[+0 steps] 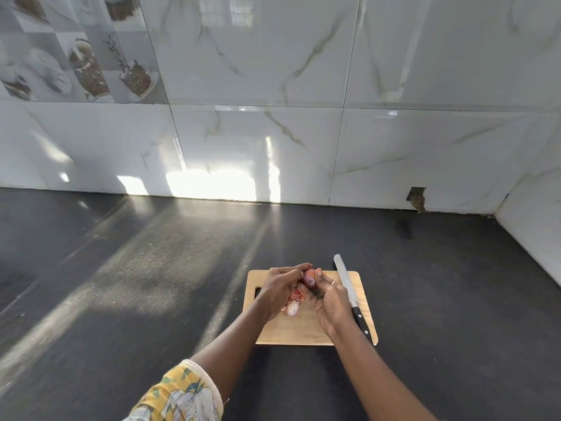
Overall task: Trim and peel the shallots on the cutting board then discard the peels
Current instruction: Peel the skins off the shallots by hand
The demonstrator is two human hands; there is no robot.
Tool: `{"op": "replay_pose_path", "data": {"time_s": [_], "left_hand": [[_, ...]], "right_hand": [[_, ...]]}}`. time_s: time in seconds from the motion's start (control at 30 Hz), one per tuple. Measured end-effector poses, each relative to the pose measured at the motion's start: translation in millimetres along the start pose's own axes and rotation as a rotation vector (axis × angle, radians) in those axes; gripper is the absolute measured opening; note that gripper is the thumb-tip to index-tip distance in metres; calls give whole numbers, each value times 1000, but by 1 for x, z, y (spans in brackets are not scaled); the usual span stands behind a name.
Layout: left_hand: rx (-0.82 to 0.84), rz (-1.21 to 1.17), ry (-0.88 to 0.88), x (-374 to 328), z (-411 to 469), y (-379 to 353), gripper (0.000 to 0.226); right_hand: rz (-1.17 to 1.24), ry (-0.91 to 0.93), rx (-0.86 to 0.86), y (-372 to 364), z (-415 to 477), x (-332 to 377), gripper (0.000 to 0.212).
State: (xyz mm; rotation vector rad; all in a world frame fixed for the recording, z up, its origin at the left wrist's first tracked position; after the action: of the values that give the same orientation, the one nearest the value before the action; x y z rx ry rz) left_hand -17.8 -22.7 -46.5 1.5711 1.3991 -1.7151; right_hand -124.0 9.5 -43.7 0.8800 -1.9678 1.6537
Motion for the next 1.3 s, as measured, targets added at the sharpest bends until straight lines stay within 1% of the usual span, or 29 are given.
{"op": "replay_pose_path", "data": {"time_s": [0.07, 0.2, 0.37, 0.47, 0.53, 0.6, 0.63, 0.73, 0.8, 1.0, 1.13, 1.2, 1.3], "left_hand": [[28, -56, 4, 0, 0, -1, 24], [20, -81, -1, -2, -1, -2, 29], [-14, 10, 10, -2, -2, -1, 41], [-95, 81, -24, -5, -4, 0, 38], [-204, 114, -72, -11, -8, 3, 27], [-301, 207, -108, -19, -13, 6, 13], [-323, 279, -114, -22, -15, 7, 10], [-324, 511, -105, -28, -18, 7, 15], [-315, 618, -93, -28, -19, 5, 15], [-242, 710, -48, -19, -16, 9, 13], [-281, 764, -51, -15, -16, 11, 21], [-292, 833, -41, -15, -16, 10, 19], [-264, 967, 10, -15, -15, 8, 18]], "right_hand": [[4, 3, -8, 0, 0, 0, 19], [-14, 6, -2, 0, 0, -1, 20], [-22, 4, 0, 0, 2, -2, 24], [-110, -2, -14, 1, 2, -2, 21], [-169, -2, -32, 2, 2, -2, 18], [-190, 6, -40, 2, 3, -2, 16], [-174, 12, -37, 2, 3, -2, 17], [-115, 23, -23, 1, 4, -2, 20], [-105, 35, -23, 0, 3, -3, 19], [-106, 60, -34, -3, 0, -7, 22], [-162, 60, -52, -4, -1, -8, 22], [-174, 60, -61, -4, -1, -9, 21], [-160, 49, -57, -3, 1, -12, 20]]}}
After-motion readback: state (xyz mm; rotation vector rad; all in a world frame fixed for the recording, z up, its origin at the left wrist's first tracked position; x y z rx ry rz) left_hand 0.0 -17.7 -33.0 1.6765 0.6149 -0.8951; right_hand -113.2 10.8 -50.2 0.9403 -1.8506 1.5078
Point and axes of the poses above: each hand's wrist, its own z-axis towards the middle knuckle, its own y-axis out of the back of the hand, x = y × z, the point moved 4 cm from there along z, towards the middle knuckle, and after that the axes turned 14 degrees about x, right-handed, at the moved point
